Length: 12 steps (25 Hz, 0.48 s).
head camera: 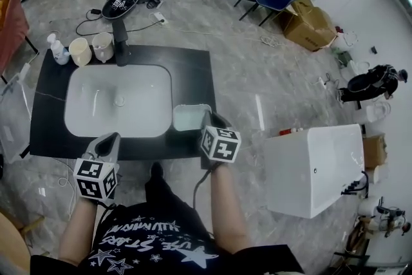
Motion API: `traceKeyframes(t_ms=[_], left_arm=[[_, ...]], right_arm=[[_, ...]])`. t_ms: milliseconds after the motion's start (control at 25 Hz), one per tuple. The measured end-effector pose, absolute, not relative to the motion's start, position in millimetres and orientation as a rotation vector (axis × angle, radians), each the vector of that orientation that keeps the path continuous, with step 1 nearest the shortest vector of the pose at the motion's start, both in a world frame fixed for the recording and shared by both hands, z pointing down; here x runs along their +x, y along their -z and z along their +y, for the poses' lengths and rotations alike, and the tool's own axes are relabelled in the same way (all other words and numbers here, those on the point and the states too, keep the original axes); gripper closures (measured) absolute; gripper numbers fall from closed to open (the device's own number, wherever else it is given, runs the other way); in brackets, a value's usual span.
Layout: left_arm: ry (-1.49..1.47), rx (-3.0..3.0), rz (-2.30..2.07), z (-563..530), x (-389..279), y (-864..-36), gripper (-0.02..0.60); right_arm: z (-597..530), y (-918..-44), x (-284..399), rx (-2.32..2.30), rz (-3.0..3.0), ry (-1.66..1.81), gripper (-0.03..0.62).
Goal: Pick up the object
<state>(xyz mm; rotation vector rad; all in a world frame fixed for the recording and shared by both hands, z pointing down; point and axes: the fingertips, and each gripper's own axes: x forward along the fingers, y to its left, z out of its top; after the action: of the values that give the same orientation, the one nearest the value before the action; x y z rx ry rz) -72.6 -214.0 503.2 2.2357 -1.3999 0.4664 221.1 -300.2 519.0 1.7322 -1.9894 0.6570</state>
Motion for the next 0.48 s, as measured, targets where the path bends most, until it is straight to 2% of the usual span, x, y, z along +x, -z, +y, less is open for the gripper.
traceKeyframes(t_ms=[480], left_arm=[[-0.448, 2.272, -1.383, -127.5, -106.5, -498.8, 0.574]], right_arm=[[-204.2, -500.7, 197.1, 1.825, -1.996, -0.648, 0.583]])
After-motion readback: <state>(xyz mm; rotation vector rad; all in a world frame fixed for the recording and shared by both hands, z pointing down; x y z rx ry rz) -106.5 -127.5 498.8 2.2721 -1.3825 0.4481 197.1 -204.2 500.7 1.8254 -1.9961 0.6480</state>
